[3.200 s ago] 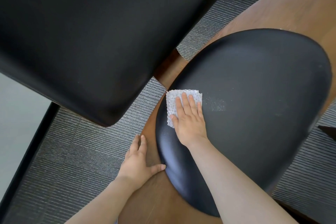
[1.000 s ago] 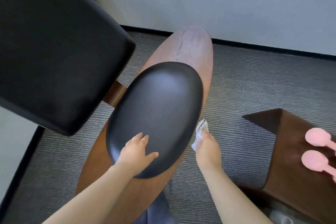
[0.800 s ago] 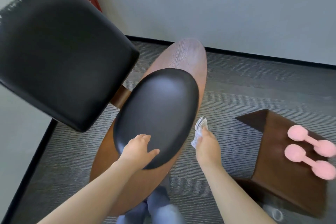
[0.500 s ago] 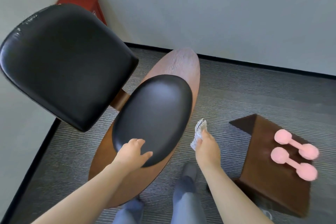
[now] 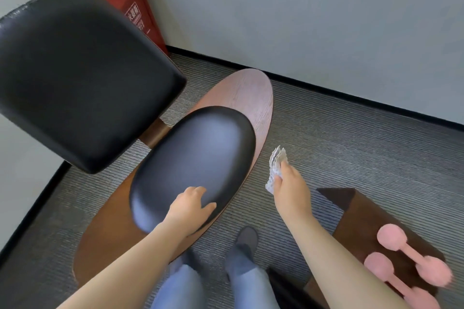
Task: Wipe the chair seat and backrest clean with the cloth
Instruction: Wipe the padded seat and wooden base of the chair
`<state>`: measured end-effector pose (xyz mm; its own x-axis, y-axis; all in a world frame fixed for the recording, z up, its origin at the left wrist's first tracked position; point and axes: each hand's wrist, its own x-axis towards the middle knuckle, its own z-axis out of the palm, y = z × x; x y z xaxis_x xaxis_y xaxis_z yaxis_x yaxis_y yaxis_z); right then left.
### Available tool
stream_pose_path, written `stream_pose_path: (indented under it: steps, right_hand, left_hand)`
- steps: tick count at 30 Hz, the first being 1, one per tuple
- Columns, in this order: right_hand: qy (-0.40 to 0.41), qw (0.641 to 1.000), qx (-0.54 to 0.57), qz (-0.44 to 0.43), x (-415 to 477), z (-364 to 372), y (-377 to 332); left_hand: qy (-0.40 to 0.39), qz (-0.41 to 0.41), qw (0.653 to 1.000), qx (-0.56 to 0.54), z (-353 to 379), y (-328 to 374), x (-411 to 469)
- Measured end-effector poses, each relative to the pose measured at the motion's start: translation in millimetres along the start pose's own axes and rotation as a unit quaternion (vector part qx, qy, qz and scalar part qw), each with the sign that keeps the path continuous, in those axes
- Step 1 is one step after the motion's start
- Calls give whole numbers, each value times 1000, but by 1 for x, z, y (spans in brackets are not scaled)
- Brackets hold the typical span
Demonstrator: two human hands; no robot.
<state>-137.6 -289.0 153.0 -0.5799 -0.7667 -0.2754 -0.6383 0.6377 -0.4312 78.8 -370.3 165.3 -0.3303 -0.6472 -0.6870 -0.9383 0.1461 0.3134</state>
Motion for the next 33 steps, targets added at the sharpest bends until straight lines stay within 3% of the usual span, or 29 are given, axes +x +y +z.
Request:
stream_pose_path:
  steps: [11, 23, 28, 33]
  right_hand:
    - [-71, 995, 64, -31, -12, 103, 5]
    - [-69, 969, 193, 139, -70, 263, -8]
    - [-46, 937, 263, 224, -85, 313, -16]
    - [-63, 929, 293, 218, -98, 348, -27]
  left_hand:
    - [-27, -99, 995, 5, 47, -72, 43]
    - [-23, -61, 996, 66, 110, -168, 97]
    - [-27, -43, 996, 78, 128, -200, 110]
    - [-14, -21, 995, 101, 143, -216, 117]
